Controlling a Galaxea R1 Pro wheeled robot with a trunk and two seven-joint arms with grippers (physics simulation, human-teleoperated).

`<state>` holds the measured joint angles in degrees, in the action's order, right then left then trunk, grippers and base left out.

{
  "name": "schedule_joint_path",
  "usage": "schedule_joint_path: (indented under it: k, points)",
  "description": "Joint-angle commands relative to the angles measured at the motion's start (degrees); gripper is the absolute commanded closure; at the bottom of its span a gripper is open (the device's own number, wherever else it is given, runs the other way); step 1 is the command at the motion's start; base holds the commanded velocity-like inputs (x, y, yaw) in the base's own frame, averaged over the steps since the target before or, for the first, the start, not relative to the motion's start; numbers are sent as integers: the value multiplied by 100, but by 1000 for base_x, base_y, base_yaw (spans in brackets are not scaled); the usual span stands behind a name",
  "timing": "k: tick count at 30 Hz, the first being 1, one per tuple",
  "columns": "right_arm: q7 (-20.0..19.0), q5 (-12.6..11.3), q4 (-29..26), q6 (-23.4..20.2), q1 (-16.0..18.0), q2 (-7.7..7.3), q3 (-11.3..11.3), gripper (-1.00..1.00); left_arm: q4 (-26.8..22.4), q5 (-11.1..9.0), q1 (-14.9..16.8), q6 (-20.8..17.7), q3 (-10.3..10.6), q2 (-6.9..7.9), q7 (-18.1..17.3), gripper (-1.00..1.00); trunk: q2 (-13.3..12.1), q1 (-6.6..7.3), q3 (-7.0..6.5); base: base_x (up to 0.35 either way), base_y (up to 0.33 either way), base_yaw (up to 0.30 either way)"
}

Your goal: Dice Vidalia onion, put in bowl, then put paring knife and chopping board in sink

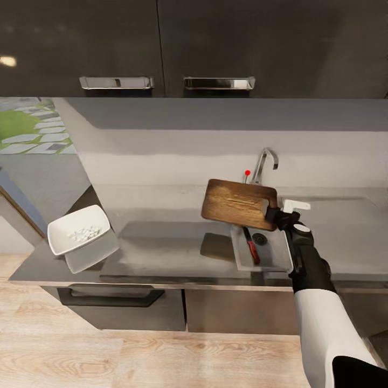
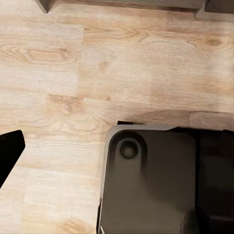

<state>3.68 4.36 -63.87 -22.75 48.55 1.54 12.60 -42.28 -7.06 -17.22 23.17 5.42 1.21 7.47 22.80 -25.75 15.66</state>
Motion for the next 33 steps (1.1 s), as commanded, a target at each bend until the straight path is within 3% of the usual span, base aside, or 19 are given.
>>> schedule_joint_path:
  k: [1,5,6,10,13,14,15,17,18,21,26,33]
  points:
    - [235,58,104,-31,6,88,13,100,2,-59,-1,13,47,11,44,-100,12,-3,9,0,-2,0]
    - [1191,50,486,-8,6,170,15,100,8,-59,-1,6,40,16,44,-100,12,-3,9,0,0,0]
    - [1632,44,538,-1,6,236,12,100,9,-59,-1,6,42,18,44,-100,12,-3,9,0,0,0]
    - [2811,-4,588,19,6,620,42,100,4,-59,-1,11,41,30,48,-100,12,-3,9,0,0,0]
    - [3278,-521,567,23,6,672,213,100,1,-59,-1,12,39,49,52,-100,12,-3,9,0,0,0]
    - [3516,-887,558,28,6,670,386,100,1,-59,-1,12,38,52,52,-100,12,-3,9,0,0,0]
    - [3707,-1108,552,33,6,671,473,100,1,-59,-1,12,38,53,52,-100,12,-3,9,0,0,0]
    - [4172,-1470,532,72,6,677,578,100,1,-59,-1,13,38,54,53,-100,12,-3,9,0,0,0]
    - [4325,-1538,526,135,6,681,597,100,1,-59,-1,13,38,54,53,-100,12,-3,9,0,0,0]
    - [4809,-1648,518,536,6,695,624,100,7,-59,-1,11,38,54,53,-100,12,-3,9,0,0,0]
    - [5645,-1680,512,794,8,722,608,100,52,-61,-1,5,38,53,53,-100,12,-3,9,0,0,0]
    - [5994,-1680,508,927,6,805,595,100,142,-63,-1,4,31,46,53,-100,12,-3,9,48,0,0]
